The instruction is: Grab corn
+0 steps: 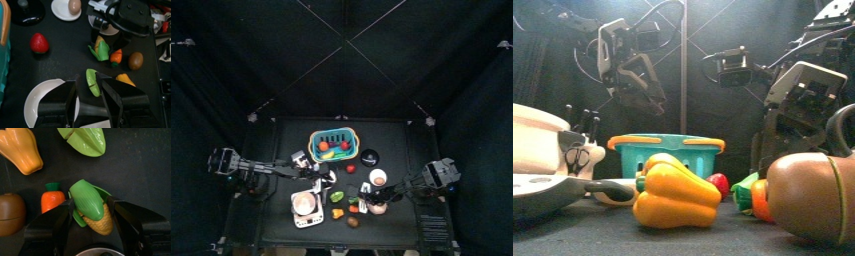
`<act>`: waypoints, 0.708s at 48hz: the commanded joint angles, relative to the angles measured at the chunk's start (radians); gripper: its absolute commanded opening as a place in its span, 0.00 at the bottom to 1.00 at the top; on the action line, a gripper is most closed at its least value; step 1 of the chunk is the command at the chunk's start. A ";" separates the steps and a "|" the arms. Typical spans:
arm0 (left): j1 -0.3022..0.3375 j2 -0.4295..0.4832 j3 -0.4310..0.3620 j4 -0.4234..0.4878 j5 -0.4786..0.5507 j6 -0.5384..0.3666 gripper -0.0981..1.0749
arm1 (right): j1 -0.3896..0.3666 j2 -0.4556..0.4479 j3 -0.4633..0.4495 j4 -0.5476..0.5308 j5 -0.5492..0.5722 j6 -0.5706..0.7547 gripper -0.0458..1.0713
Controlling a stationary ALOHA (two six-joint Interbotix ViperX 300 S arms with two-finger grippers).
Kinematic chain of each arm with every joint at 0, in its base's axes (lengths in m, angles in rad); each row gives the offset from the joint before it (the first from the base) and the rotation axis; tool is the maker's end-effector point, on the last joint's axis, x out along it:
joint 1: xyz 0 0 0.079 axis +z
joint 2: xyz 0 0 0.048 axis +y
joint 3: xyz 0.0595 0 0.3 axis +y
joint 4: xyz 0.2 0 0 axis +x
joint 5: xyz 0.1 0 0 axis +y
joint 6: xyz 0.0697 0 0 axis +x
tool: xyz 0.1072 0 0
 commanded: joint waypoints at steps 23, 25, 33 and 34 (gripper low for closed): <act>0.011 -0.066 0.054 -0.043 -0.095 0.000 0.72 | -0.006 -0.066 -0.005 -0.023 0.048 -0.002 0.61; 0.009 -0.066 0.054 -0.043 -0.095 0.000 0.72 | -0.006 -0.084 -0.005 -0.029 0.063 -0.002 0.61; 0.011 -0.066 0.055 -0.043 -0.095 0.000 0.72 | -0.006 -0.150 0.000 -0.058 0.087 -0.002 0.61; 0.011 -0.066 0.057 -0.043 -0.095 0.000 0.72 | -0.006 -0.156 0.000 -0.060 0.087 -0.002 0.61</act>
